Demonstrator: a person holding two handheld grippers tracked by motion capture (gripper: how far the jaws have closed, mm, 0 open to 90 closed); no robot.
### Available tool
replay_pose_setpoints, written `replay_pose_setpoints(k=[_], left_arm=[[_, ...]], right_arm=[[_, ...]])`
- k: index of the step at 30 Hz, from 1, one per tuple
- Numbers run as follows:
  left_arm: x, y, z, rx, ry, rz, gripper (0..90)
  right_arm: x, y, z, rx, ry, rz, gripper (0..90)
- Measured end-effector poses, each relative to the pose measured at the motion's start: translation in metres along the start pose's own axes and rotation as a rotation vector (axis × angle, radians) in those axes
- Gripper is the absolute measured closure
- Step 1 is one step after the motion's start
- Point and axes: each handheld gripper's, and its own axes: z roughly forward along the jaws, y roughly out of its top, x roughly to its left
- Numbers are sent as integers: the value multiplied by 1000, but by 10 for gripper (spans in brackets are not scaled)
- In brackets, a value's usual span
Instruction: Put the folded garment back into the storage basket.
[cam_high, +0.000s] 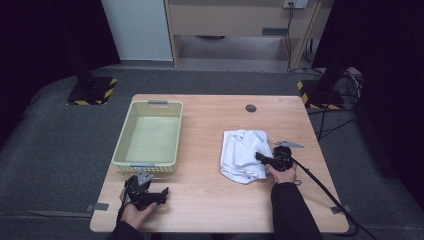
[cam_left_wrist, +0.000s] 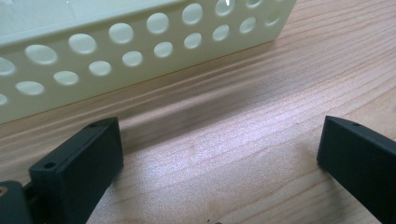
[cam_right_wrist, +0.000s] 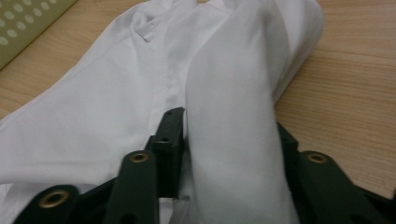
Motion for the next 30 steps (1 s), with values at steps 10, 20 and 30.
replay_pose_setpoints(k=[10, 20, 30], left_arm=[[0, 0, 0, 0, 0, 0, 0], [0, 0, 0, 0, 0, 0, 0], [0, 0, 0, 0, 0, 0, 0]], right_arm=[[8, 4, -4, 8, -59, 3, 716], [26, 29, -24, -51, -53, -24, 727], [52, 62, -44, -109, -41, -103, 728]])
